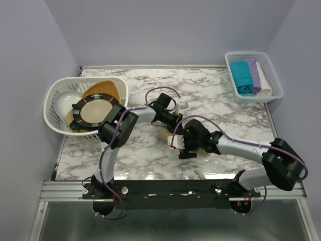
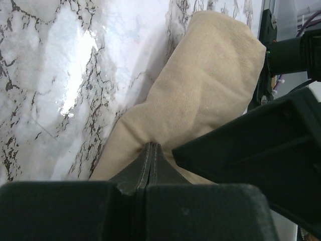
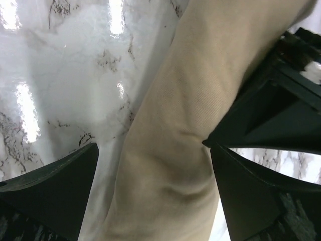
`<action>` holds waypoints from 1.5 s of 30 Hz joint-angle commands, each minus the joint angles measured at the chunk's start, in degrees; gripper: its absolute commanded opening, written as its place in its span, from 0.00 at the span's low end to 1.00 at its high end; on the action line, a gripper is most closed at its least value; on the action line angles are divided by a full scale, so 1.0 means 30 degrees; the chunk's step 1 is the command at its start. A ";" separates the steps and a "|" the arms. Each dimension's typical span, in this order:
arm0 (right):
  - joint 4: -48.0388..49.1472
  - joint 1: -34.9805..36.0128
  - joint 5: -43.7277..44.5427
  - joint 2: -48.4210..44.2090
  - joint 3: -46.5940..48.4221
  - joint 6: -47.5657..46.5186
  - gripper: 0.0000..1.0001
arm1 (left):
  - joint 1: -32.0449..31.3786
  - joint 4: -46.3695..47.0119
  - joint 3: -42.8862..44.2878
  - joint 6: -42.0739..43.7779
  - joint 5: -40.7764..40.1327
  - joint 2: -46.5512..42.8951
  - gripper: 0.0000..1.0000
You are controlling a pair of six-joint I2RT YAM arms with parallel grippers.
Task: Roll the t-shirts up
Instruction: Pick up the T-shirt from the center of the board, then place the T-shirt in the bin.
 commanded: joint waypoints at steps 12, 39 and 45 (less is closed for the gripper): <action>0.0438 0.0139 0.0413 0.3810 0.0277 -0.1755 0.36 | 0.1148 -0.2219 0.1305 0.0464 -0.1157 0.0638 0.00; -0.3761 -1.0104 0.3749 0.3369 1.2897 0.0002 0.00 | 0.7975 -0.8232 0.9337 0.0464 0.1186 -0.5279 0.09; -0.0742 -1.3536 0.6825 0.6322 1.7287 0.0031 0.00 | 0.7975 -0.8027 0.8634 0.0201 0.1392 -0.5486 0.09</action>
